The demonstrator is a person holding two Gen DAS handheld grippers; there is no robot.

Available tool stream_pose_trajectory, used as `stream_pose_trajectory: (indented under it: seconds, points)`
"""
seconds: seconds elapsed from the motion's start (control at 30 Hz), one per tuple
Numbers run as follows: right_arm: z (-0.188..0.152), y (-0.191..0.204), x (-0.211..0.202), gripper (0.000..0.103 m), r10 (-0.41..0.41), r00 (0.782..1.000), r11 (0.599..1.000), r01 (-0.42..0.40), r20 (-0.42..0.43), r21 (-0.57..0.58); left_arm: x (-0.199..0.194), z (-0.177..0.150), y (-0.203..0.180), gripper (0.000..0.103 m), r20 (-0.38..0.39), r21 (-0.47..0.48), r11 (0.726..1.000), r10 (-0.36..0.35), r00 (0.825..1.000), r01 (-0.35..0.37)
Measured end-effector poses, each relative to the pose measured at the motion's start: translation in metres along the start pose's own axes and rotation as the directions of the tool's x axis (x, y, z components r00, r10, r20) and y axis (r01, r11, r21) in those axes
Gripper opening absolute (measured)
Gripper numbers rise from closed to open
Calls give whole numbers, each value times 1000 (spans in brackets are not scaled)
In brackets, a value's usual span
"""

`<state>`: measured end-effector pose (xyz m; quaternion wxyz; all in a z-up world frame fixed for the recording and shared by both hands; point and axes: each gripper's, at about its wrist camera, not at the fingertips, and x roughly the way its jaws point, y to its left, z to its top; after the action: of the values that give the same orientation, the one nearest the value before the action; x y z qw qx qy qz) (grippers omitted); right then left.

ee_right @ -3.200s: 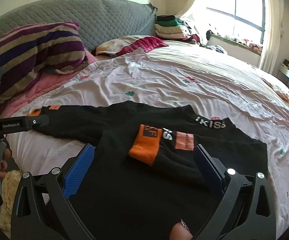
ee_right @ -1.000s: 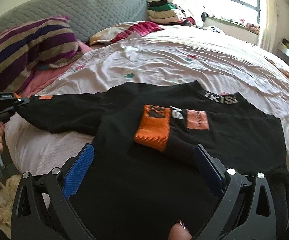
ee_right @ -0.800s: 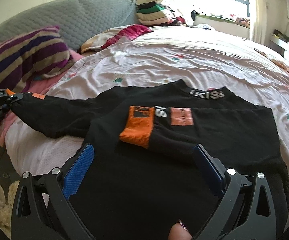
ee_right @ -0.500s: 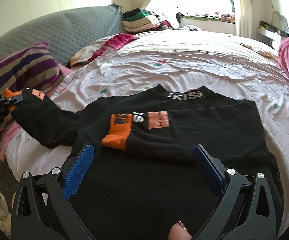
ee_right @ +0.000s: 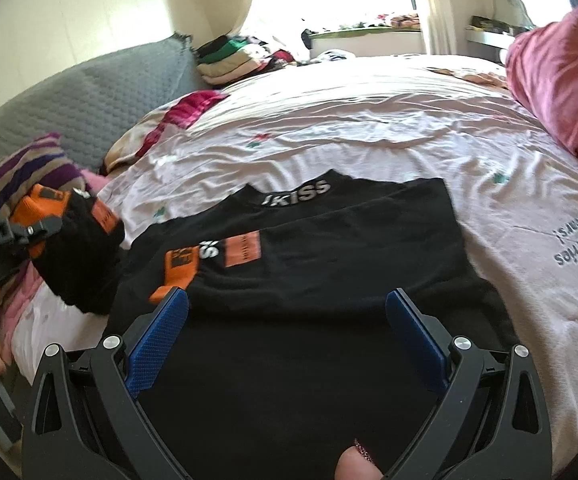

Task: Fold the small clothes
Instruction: 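Lift the cuff with the left tool and lay it across the shirt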

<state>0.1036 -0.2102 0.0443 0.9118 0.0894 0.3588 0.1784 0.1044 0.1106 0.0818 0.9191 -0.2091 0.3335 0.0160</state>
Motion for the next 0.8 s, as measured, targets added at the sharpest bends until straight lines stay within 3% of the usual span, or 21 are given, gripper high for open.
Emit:
stream_pose_trajectory:
  seconds: [0.3, 0.63, 0.8]
  points:
    - [2, -43, -17, 98, -114, 993, 992, 111, 40, 59, 32, -22, -44, 5, -96, 79, 995, -54, 994, 62]
    - [-2, -62, -18, 98, -142, 989, 984, 139, 26, 114, 66, -50, -61, 8, -220, 110, 986, -97, 971, 123]
    - [-3, -59, -13, 98, -134, 991, 984, 132, 12, 118, 70, -59, -65, 31, -262, 145, 978, -109, 959, 150]
